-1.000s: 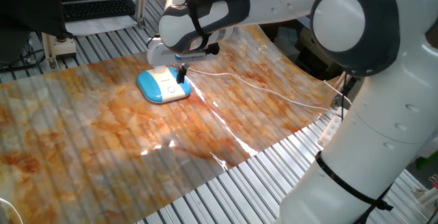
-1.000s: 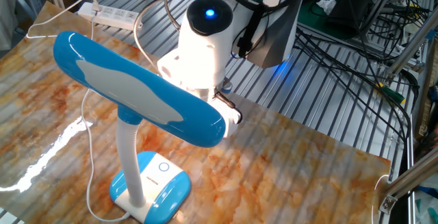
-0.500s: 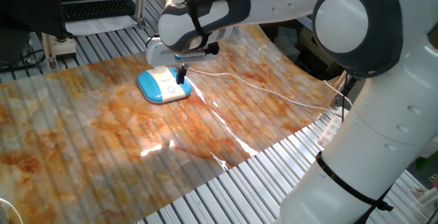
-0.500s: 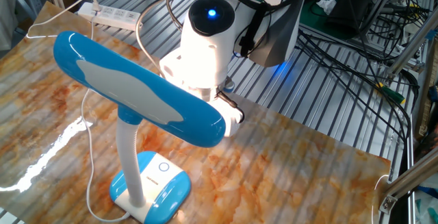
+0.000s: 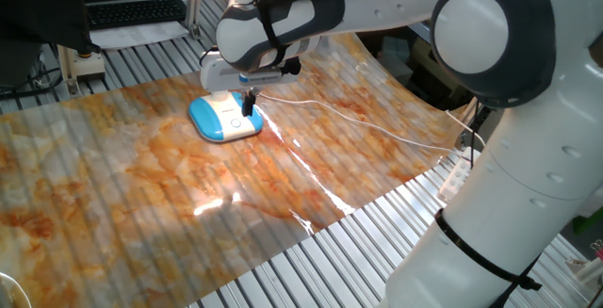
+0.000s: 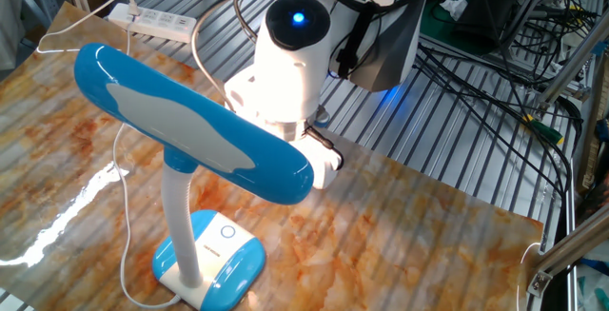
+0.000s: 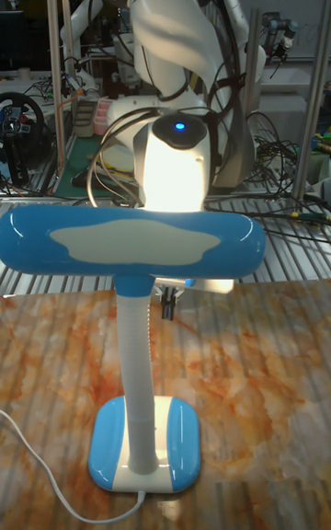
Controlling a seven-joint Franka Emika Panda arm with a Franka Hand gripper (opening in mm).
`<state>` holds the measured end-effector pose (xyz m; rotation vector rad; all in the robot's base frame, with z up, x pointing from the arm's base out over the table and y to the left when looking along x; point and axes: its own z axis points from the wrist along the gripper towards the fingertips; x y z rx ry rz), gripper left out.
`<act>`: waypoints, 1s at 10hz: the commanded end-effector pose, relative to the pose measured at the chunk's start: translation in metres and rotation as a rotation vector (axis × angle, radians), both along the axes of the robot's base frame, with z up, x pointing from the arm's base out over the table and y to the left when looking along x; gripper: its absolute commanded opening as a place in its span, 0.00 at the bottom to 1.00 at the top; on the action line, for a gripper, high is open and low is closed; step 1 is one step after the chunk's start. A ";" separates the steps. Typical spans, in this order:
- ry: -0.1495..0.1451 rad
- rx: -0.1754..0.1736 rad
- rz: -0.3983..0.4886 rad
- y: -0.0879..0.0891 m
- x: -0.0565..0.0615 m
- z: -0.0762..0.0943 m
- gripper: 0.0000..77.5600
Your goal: Turn on the desk lamp by pressing the button
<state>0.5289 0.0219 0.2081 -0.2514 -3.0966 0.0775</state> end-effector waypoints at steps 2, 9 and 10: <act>-0.006 0.004 0.011 0.001 0.002 0.005 0.00; -0.049 0.074 0.046 -0.001 0.008 0.028 0.00; -0.054 0.074 0.044 -0.001 0.009 0.029 0.00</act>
